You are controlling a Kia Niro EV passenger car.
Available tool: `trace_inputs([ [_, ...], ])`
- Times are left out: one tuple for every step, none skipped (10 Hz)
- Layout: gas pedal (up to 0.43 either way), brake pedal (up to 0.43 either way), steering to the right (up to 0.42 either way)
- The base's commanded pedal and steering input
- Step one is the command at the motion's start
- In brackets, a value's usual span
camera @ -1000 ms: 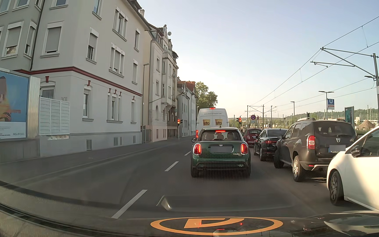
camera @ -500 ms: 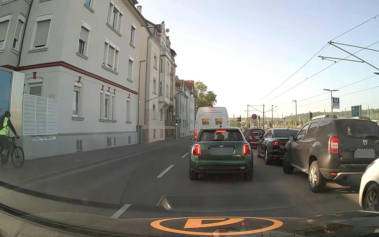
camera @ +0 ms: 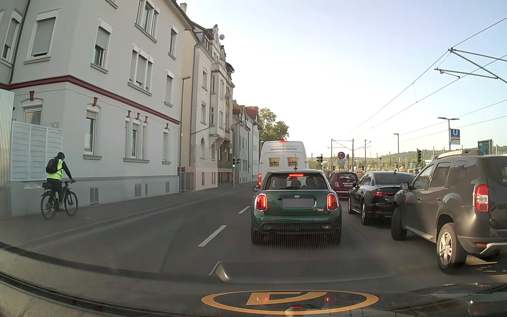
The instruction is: Follow the waypoints while adhering to traffic rules and regulations
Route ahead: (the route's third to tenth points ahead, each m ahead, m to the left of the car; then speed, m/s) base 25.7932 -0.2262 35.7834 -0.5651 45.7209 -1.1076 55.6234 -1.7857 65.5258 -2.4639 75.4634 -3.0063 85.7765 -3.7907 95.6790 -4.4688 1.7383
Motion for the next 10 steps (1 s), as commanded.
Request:
trace_inputs([
  [0.000,0.098,0.015],
  [0.000,0.091,0.015],
  [0.000,0.073,0.012],
  [0.000,0.067,0.005],
  [0.000,0.055,0.003],
  [0.000,0.055,0.003],
  [0.000,0.043,0.003],
  [0.000,0.030,0.003],
  [0.000,0.006,0.003],
  [0.000,0.006,0.003],
])
